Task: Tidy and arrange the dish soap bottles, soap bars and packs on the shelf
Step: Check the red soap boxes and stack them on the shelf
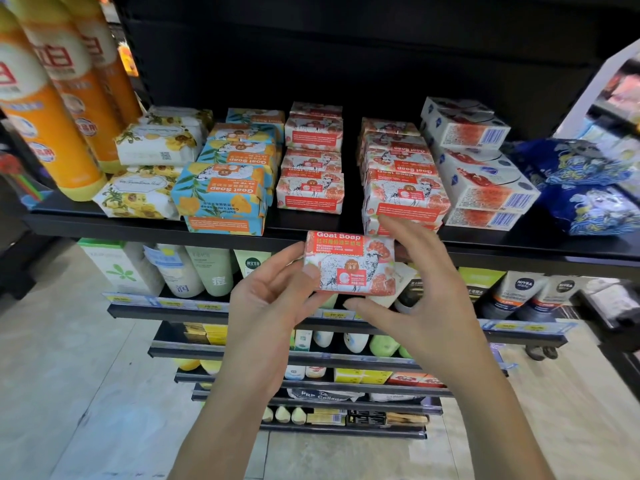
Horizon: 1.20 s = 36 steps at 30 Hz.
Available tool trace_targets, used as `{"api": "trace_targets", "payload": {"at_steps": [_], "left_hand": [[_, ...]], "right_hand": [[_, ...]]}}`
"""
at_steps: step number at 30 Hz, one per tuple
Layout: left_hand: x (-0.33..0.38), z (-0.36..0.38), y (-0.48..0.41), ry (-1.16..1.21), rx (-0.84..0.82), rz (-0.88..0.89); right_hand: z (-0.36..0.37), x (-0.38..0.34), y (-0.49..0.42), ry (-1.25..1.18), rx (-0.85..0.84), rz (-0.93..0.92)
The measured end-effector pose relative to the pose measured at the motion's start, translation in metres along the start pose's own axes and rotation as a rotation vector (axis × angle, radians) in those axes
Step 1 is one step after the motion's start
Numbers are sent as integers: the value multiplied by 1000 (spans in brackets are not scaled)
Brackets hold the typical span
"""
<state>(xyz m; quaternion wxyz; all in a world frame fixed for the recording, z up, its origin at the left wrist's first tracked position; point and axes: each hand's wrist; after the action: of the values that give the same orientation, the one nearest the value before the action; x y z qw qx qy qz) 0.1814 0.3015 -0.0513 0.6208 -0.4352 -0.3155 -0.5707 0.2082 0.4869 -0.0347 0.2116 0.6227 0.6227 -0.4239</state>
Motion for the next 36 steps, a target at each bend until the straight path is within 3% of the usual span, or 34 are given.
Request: {"api": "trace_targets", "payload": {"at_steps": [6,10,16,19,26,36], "left_hand": [[8,8,-9,-30,-89,64],[22,12,-25,-244,-206,219],[-2,-5,-62,-1017,-360,452],[-25,-14,-73,-1213,-415,560],[-45,-24,-83,-1224,-332,673],[-48,-23,-84,-1191,-333,744]], "right_hand": [[-6,-5,-11,186,140,-143],[-23,-20,-24,180,205,-164],[-57,-36,-81,227,234,-49],[-68,-36,-122,352,248,46],[-78,-19,-201,524,117,184],[-78,-16,-210,549,-69,235]]}}
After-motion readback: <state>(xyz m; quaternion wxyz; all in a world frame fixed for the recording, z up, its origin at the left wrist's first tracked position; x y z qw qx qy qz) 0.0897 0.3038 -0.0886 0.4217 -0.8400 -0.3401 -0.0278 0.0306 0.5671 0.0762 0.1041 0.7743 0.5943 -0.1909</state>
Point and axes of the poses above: each hand's wrist, its own y-axis away from the middle knuckle, its own z-axis out of the palm, x = y × z, and after that the axes turned 11 degrees about z, right-handed
